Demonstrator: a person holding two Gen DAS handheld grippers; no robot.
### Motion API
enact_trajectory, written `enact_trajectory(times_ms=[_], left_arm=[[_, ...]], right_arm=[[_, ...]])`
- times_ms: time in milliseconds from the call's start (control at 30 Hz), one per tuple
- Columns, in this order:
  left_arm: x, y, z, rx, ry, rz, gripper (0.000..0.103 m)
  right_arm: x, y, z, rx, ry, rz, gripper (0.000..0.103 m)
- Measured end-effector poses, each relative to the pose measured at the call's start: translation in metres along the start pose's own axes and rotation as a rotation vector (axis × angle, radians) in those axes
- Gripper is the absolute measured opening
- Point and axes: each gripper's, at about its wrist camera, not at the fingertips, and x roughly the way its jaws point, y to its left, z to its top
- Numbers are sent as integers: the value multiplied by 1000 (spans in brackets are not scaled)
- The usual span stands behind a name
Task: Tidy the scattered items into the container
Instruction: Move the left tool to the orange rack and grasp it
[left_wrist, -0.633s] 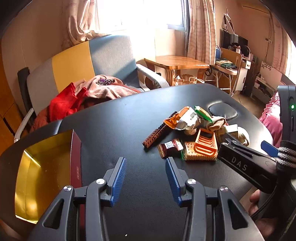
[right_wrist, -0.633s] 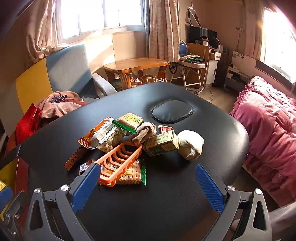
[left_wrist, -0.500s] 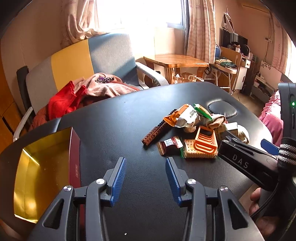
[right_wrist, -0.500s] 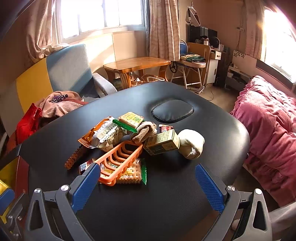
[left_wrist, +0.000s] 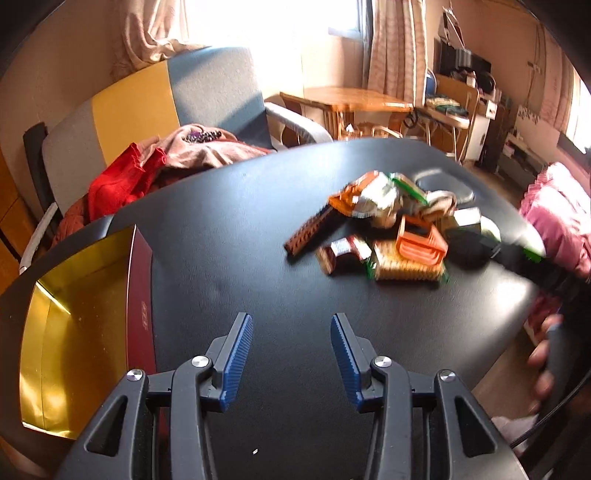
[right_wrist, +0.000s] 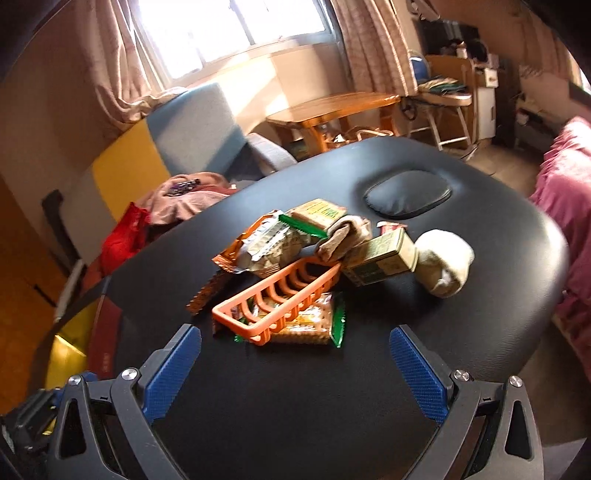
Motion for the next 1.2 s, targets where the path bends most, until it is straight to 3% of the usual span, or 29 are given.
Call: enact_trajectory(times_ms=[133, 333, 533, 833, 933, 1033, 1200], left_arm=[[9, 3, -9, 14, 30, -6, 45], [15, 15, -17, -15, 54, -8, 45], [19, 28, -24, -43, 75, -5, 45], [12, 50, -23, -97, 53, -4, 45], [15, 40, -15, -76, 51, -41, 46], [19, 27, -5, -48, 50, -84, 57], [27, 6, 12, -1, 47, -157, 59]], right_arm=[[15, -17, 12, 39, 34, 113, 103], [49, -2, 40, 57, 88, 243, 103], [90, 24, 56, 25, 192, 257, 103], [78, 29, 5, 35, 289, 393, 103], [73, 30, -13, 39, 319, 441, 103], [68, 31, -30, 44, 350, 489, 103], [41, 8, -38, 46, 310, 438, 103]])
